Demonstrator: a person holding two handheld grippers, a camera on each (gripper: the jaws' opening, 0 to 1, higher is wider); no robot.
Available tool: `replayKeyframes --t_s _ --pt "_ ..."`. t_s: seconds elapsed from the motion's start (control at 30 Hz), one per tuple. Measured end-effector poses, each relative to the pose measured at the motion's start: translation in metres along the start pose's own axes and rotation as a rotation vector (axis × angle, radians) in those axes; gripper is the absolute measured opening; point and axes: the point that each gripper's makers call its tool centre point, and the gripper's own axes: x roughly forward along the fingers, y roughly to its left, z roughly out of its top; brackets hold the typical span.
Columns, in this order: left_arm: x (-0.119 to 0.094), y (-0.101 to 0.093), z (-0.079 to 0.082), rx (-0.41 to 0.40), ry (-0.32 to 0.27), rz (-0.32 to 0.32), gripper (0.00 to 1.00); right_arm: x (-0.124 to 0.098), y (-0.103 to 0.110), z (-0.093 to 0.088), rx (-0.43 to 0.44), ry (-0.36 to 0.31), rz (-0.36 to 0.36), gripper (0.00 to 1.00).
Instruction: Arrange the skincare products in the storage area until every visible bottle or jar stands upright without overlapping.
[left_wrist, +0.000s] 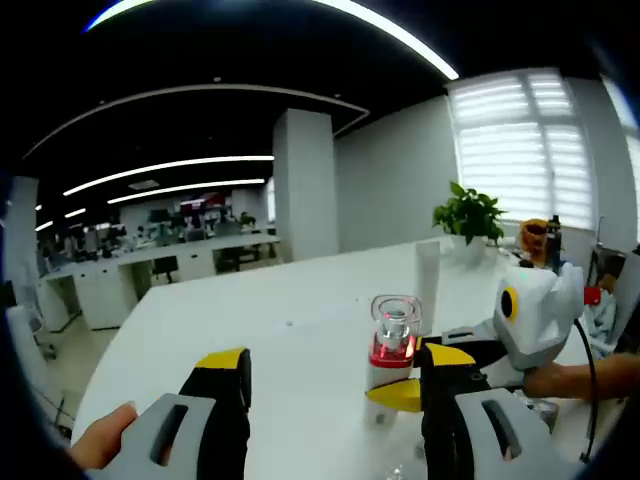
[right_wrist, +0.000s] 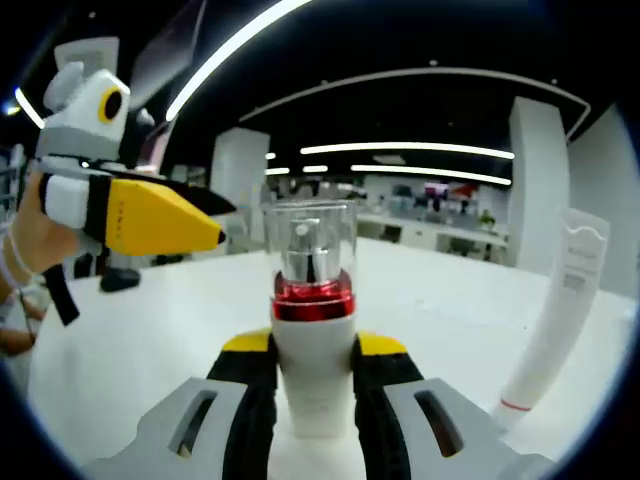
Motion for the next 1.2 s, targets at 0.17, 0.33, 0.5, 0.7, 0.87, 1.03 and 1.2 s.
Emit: replayKeyframes --t_s 0.17,0.33,0.5,0.7,0.87,1.03,1.2 --pt "-0.003 -0.003 -0.005 0.003 -0.022 0.002 0.71 0.001 -0.007 -0.002 0.053 0.004 -0.025 0.27" --pt "-0.003 -0.006 -0.009 0.005 -0.028 -0.002 0.71 0.001 -0.009 -0.003 0.073 0.002 -0.027 0.27" --pt "-0.002 -0.005 -0.015 -0.014 -0.049 0.014 0.73 0.001 -0.009 -0.005 0.03 0.009 -0.031 0.28" --pt "-0.001 0.006 -0.012 -0.088 -0.152 0.066 0.8 0.005 -0.01 -0.026 0.036 0.065 -0.022 0.39" --pt "0.002 0.011 -0.014 -0.117 -0.178 0.09 0.8 0.005 -0.009 -0.034 0.062 0.099 -0.013 0.28" --pt "0.003 0.0 -0.02 -0.131 -0.181 0.066 0.8 0.005 -0.006 -0.035 0.066 0.11 -0.031 0.27" --pt "0.006 -0.004 -0.024 -0.158 -0.186 0.053 0.8 0.005 -0.013 -0.035 0.074 0.101 -0.07 0.27"
